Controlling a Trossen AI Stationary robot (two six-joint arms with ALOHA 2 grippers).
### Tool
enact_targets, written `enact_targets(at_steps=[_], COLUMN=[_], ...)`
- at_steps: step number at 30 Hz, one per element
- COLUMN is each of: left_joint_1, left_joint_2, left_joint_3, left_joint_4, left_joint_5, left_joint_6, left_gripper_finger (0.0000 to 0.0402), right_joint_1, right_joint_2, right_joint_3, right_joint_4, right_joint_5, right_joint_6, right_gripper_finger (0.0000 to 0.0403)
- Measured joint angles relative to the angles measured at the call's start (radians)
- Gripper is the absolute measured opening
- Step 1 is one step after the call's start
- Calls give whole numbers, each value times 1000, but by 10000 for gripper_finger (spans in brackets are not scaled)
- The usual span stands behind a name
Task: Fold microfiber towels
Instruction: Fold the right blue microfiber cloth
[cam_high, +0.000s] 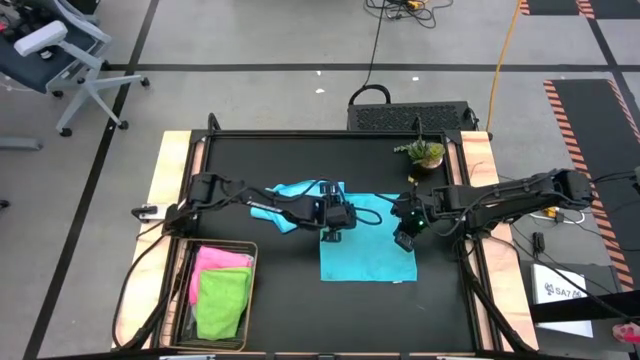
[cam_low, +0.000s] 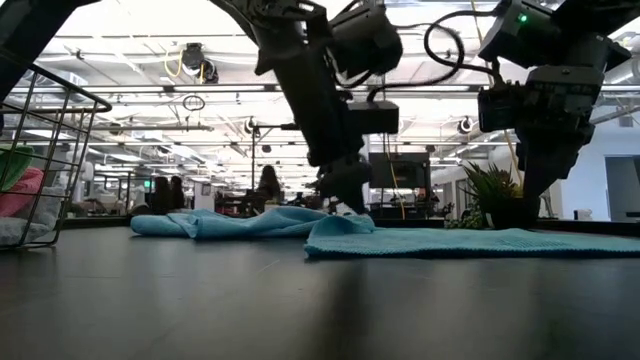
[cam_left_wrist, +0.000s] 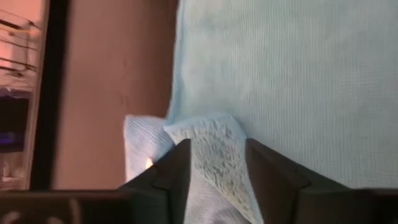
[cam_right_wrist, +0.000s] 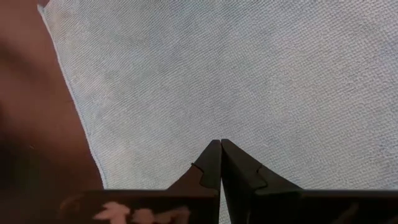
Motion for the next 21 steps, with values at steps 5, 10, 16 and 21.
enact_targets(at_steps=[5,10,16,21], left_joint_1=[6,8,7,14], left_joint_2=[-1,-1,-1,0], left_joint_3=[2,2,-15,-16], left_joint_4=[-14,-15,-46,-65], left_joint_5=[7,69,180,112], left_joint_6=[8,-37,-37,-24], left_gripper_finger=[90,64,98,152], right_joint_1=[0,0,0,0], right_joint_2=[0,0,0,0], right_joint_3=[0,0,0,0], right_joint_4=[-1,0,0,0], right_joint_5=[0,0,-22,-28], right_joint_6=[0,0,0,0], right_gripper_finger=[0,0,0,0])
